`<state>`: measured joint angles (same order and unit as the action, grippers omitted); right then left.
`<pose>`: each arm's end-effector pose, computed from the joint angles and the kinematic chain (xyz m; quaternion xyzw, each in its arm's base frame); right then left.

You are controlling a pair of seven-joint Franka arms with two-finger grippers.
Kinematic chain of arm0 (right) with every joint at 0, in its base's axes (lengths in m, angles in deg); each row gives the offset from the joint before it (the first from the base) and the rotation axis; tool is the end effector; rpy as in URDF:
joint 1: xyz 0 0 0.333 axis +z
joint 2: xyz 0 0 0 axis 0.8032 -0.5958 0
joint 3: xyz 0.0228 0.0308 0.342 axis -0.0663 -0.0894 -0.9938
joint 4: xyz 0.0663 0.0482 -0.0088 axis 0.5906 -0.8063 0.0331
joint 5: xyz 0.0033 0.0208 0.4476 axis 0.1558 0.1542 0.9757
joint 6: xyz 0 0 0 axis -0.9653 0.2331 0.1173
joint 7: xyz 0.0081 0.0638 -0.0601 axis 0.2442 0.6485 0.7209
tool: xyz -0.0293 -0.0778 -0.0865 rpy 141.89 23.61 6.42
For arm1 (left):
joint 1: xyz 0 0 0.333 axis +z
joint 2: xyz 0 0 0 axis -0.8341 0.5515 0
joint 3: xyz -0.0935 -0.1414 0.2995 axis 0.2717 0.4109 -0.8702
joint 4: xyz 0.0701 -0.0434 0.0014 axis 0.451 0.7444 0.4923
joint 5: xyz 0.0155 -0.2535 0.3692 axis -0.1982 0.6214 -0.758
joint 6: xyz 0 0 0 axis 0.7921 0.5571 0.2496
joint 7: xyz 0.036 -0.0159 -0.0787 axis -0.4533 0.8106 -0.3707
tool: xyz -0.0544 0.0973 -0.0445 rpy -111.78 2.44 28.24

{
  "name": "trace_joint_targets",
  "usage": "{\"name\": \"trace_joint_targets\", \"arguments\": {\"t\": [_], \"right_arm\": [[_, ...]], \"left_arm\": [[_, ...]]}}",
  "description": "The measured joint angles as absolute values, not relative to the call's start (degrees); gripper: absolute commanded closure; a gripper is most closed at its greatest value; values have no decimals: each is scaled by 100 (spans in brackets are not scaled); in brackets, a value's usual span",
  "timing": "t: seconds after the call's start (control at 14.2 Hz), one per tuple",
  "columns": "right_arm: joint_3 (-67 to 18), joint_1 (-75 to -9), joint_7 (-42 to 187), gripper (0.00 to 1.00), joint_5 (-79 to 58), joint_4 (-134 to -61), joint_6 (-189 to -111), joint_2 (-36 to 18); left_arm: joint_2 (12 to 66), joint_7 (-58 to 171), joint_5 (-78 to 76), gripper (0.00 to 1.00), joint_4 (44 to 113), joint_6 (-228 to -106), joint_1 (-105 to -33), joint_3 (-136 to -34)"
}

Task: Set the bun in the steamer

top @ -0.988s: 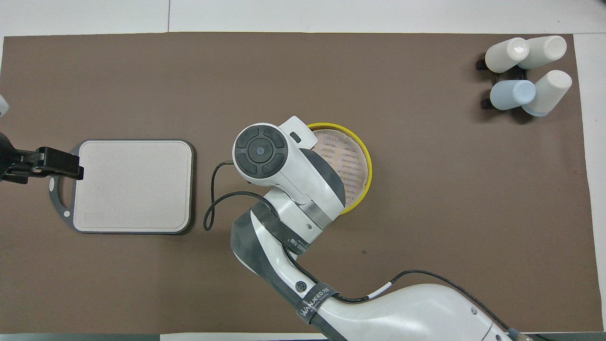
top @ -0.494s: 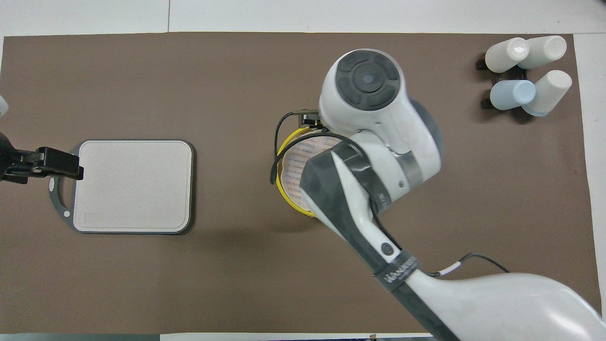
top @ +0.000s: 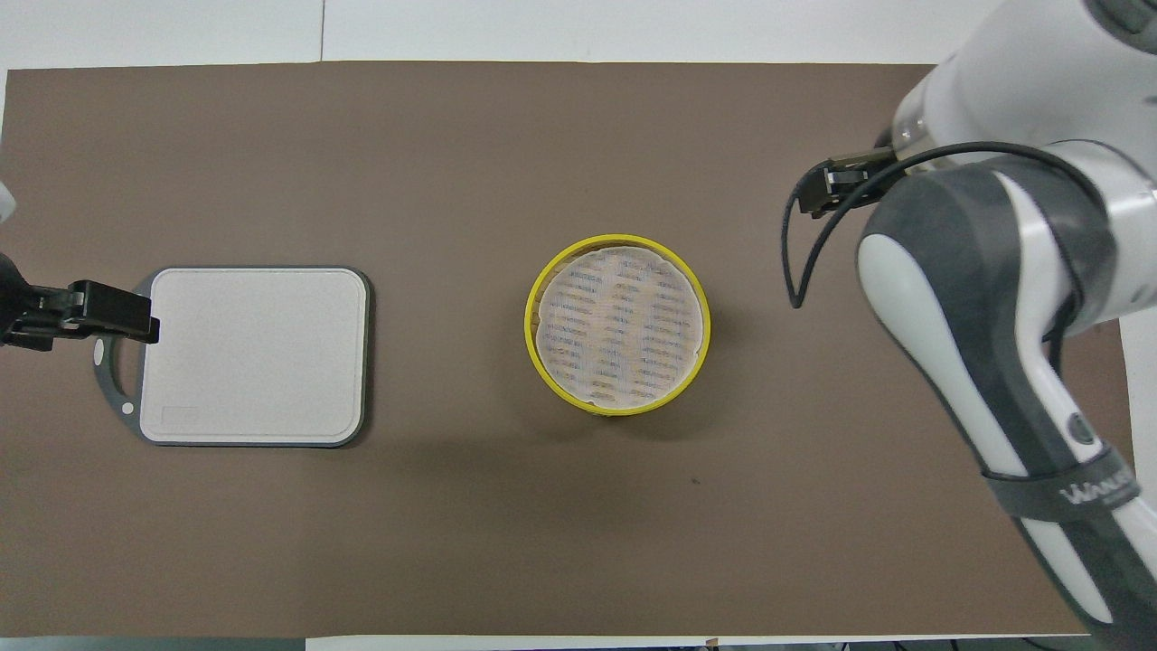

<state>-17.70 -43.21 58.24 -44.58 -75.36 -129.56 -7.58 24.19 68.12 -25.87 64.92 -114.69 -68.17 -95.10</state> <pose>0.6893 0.1218 0.5670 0.9986 0.0418 0.0139 0.0281 0.5678 -0.0436 0.6378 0.9991 -0.0086 -0.0401 0.0085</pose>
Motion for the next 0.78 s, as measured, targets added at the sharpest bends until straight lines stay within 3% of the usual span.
{"name": "trace_joint_targets", "arguments": {"t": [0.28,0.56,0.78], "right_arm": [[-1774,-4874,6297,0,-4454,-7904,-12423,-340],[-1778,-5176,6300,0,-4301,-8900,-12885,349],[-1777,-5335,6418,0,-4254,-9024,-13066,431]], "left_arm": [[2418,6812,-2587,0,6492,-11469,-6817,-9510],[2418,6812,-2587,0,6492,-11477,-6817,-9512],[2418,6812,-2587,0,6492,-11477,-6817,-9512]]}}
